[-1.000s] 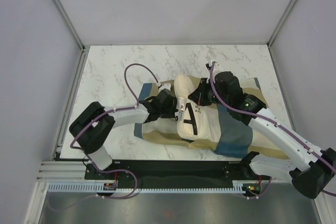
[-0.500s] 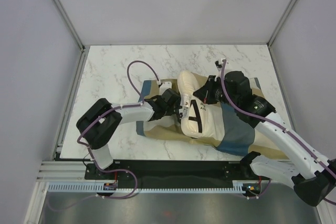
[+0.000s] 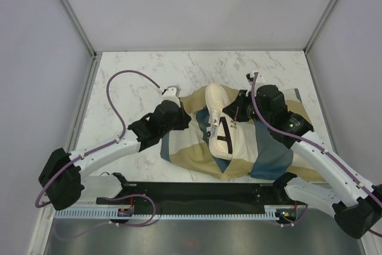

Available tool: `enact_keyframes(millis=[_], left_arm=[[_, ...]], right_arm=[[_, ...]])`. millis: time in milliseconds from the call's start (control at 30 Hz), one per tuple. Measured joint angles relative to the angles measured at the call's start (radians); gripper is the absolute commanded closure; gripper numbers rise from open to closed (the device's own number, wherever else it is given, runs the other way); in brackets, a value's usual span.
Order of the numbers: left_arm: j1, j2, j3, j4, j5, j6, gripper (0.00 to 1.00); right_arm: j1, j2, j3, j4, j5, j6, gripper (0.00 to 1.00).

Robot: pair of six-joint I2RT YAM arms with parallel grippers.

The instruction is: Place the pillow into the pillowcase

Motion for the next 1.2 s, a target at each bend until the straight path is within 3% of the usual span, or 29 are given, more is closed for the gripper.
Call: enact_keyframes(millis=[233, 500, 600, 633, 733, 833, 1133, 1167, 1200], left_arm=[[0.021, -0.106, 0.0, -0.017, 0.092, 0.001, 0.98], [0.142, -0.142, 0.0, -0.042, 0.243, 0.0, 0.98], [0.145, -0.144, 0.0, -0.042, 0.282, 0.006, 0.66], [0.145, -0.136, 0.0, -0.042, 0.288, 0.011, 0.46], [0.142, -0.082, 0.0, -0.045, 0.298, 0.027, 0.23], [0.121, -0.023, 0.0, -0.053, 0.284, 0.039, 0.09], [0.01, 0.126, 0.048, -0.103, 0.165, 0.07, 0.1], [-0.001, 0.153, 0.064, -0.11, 0.151, 0.075, 0.12], [-0.01, 0.18, 0.079, -0.114, 0.143, 0.079, 0.24]], right_arm=[[-0.001, 0.013, -0.048, -0.005, -0.001, -0.036, 1.0], [-0.001, 0.07, -0.099, 0.006, 0.004, -0.068, 1.0], [0.0, 0.081, -0.118, 0.013, -0.005, -0.067, 1.0], [-0.001, 0.081, -0.118, 0.013, -0.007, -0.067, 1.0], [-0.002, 0.081, -0.118, 0.018, -0.007, -0.067, 1.0], [-0.002, 0.081, -0.118, 0.018, -0.008, -0.067, 1.0], [-0.003, 0.081, -0.117, 0.017, -0.01, -0.062, 1.0], [-0.003, 0.081, -0.117, 0.017, -0.01, -0.062, 1.0], [-0.003, 0.081, -0.116, 0.015, -0.01, -0.06, 1.0]])
